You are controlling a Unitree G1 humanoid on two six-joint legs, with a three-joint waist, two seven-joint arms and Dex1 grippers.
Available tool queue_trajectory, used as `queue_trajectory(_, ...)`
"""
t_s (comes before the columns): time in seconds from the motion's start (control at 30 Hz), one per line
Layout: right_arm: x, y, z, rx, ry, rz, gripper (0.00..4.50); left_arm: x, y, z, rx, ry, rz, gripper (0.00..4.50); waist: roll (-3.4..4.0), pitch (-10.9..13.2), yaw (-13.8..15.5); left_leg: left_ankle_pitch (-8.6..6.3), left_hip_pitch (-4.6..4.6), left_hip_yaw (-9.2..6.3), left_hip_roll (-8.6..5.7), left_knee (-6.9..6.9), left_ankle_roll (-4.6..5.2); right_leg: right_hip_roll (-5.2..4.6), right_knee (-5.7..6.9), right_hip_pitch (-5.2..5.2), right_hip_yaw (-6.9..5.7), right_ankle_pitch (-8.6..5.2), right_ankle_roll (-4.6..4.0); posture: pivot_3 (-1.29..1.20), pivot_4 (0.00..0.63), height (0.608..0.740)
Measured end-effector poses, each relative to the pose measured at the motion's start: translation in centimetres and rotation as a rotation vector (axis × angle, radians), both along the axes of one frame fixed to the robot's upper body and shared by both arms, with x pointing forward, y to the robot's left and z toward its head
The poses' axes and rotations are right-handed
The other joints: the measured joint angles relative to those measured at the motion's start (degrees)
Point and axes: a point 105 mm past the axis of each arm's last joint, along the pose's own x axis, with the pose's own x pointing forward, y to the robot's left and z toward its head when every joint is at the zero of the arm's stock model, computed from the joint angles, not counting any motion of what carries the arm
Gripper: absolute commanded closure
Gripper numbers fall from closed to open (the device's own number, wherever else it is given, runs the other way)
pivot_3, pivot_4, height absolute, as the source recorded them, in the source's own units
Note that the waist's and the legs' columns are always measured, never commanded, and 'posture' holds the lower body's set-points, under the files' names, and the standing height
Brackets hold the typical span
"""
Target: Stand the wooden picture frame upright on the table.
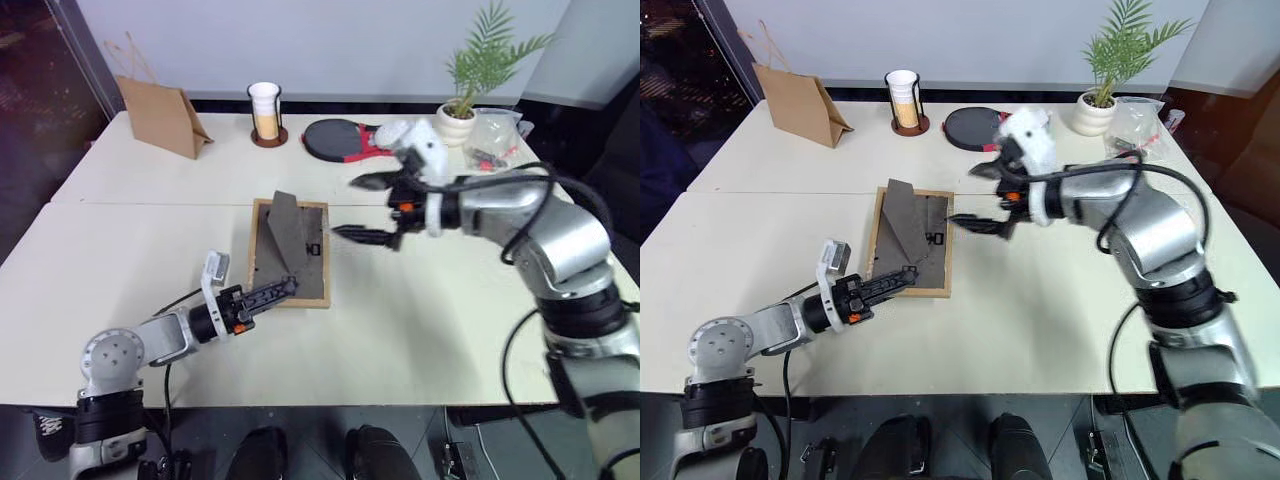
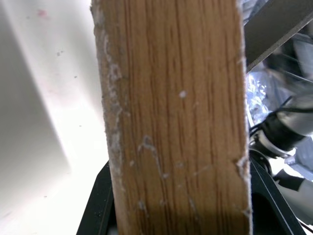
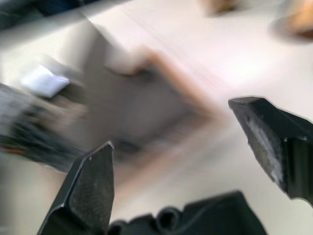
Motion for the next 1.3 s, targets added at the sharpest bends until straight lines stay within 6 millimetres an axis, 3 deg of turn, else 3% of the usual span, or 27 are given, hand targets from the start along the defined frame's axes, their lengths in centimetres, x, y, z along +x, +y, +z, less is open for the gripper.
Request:
queue_trajectory(0.13, 2.1, -1.2, -1.3, -0.249, -0.379, 0.026, 0.05, -0.1, -0.5, 0.8, -0.008, -0.007, -0.010, 3.26, -0.01, 0.04, -0.73, 0.01, 0.06, 0.16, 0.03, 0.00, -0.01, 0.13, 0.13, -0.09, 0.13, 0.09, 0.17, 0.00, 0.150, 0.740)
queue_trajectory(0.3, 1.5, 1.8, -3.4, -0.385, -0.819, 0.265, 0.05, -0.1, -1.2, 2.5, -0.034, -0.030, -0.022, 3.26, -0.01, 0.08, -0.52, 0.20, 0.06, 0.15, 0.05, 0.00, -0.34, 0.22, 0.27, -0.19, 0.19, 0.09, 0.18, 0.00, 0.150, 0.740)
queue_trajectory(0.47, 0.5, 5.4, -3.9, -0.333, -1.006, 0.439, 0.05, -0.3, -2.0, 3.1, -0.026, -0.014, -0.038, 3.26, -0.03, 0.10, -0.26, 0.34, 0.06, 0.13, 0.07, 0.03, -0.57, 0.22, 0.29, -0.16, 0.19, 0.09, 0.18, 0.00, 0.150, 0.740)
queue_trajectory(0.6, 0.7, 6.4, -3.4, -0.317, -1.068, 0.466, 0.05, -0.4, -2.2, 3.7, -0.022, -0.019, -0.034, 3.26, -0.03, 0.10, -0.07, 0.34, 0.06, 0.11, 0.05, 0.05, -0.58, 0.11, 0.27, -0.09, 0.17, 0.09, 0.17, 0.00, 0.150, 0.740)
queue_trajectory(0.7, 1.3, 6.7, -3.3, -0.317, -1.080, 0.465, 0.79, -0.5, -2.3, 4.1, -0.024, -0.023, -0.026, 3.26, -0.04, 0.10, -0.08, 0.34, 0.07, 0.10, 0.04, 0.06, -0.58, 0.09, 0.25, -0.05, 0.16, 0.08, 0.17, 0.00, 0.150, 0.740)
queue_trajectory(0.87, 1.4, 6.6, -3.1, -0.286, -1.094, 0.462, 3.20, -0.9, -2.5, 4.5, -0.072, -0.007, -0.033, 3.26, -0.04, 0.12, -0.15, 0.34, 0.08, 0.07, 0.05, 0.06, -0.57, 0.10, 0.24, -0.03, 0.15, 0.08, 0.17, 0.00, 0.150, 0.740)
queue_trajectory(0.9, 1.4, 6.6, -2.8, -0.282, -1.105, 0.463, 3.47, -1.0, -2.5, 4.7, -0.094, -0.006, -0.037, 2.76, -0.04, 0.12, -0.19, 0.34, 0.10, 0.07, 0.05, 0.06, -0.57, 0.10, 0.25, -0.02, 0.15, 0.08, 0.16, 0.00, 0.150, 0.740)
queue_trajectory(1.1, 2.0, 6.3, -3.9, -0.315, -1.040, 0.473, 3.47, -1.3, -1.8, 4.6, -0.015, -0.028, -0.024, 0.04, -0.02, 0.14, -0.32, 0.25, 0.19, 0.03, 0.04, 0.06, -0.40, 0.17, 0.25, 0.09, 0.11, 0.08, 0.16, 0.00, 0.150, 0.740)
queue_trajectory(1.3, 1.9, 6.1, -4.3, -0.268, -0.928, 0.489, 3.47, -2.1, 2.0, 4.8, 0.242, -0.185, 0.007, 0.04, -0.01, 0.20, -0.54, 0.20, 0.20, 0.04, 0.05, 0.01, -0.33, 0.39, 0.22, 0.08, 0.07, 0.07, 0.14, 0.00, 0.150, 0.740)
